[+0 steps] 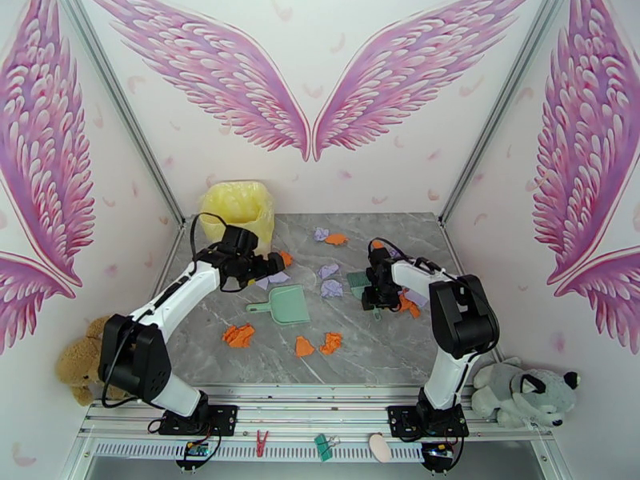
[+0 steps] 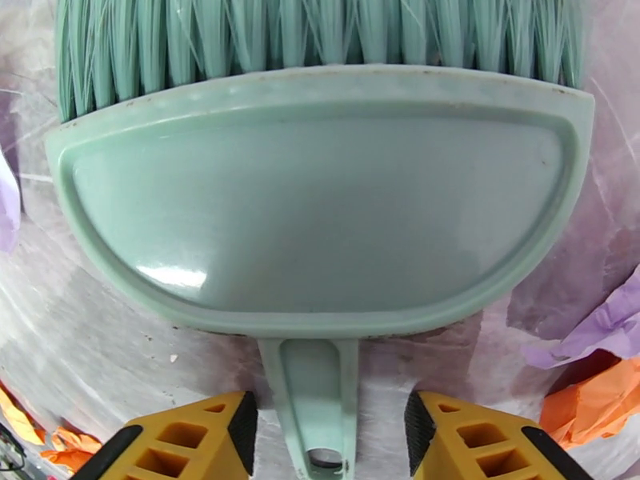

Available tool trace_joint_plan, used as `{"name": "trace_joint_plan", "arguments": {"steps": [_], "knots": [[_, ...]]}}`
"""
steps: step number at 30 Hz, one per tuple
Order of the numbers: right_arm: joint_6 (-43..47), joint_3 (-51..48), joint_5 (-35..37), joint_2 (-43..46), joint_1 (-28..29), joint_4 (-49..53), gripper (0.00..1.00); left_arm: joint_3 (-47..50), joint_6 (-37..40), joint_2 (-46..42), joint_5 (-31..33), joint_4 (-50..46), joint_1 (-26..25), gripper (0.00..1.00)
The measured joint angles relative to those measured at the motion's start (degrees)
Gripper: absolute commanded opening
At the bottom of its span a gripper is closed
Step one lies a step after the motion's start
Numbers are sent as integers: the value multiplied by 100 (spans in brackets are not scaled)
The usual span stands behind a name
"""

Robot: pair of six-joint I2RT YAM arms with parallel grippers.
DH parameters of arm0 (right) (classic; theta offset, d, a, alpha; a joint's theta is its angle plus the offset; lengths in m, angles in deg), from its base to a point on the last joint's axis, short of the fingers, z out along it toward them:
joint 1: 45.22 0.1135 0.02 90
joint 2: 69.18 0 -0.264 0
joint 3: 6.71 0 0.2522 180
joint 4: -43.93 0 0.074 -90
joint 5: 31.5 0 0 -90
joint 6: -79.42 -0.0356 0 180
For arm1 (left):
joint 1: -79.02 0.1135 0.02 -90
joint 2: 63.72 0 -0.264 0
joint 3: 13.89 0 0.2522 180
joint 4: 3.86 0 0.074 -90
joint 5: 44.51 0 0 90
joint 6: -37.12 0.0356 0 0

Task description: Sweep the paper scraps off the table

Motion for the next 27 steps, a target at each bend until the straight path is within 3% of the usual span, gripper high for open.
{"name": "trace_joint_plan", "arguments": {"steps": [9, 18, 27], "knots": [[57, -111, 46, 116, -2, -98, 21, -549, 46, 446, -540, 175, -490, 82], [63, -42, -140, 826, 42, 291, 20, -1534, -179, 1375, -1167, 516, -968, 77], [-74, 723, -284, 1709, 94, 767, 20, -2542, -369, 2319, -1766, 811, -1276, 74]]}}
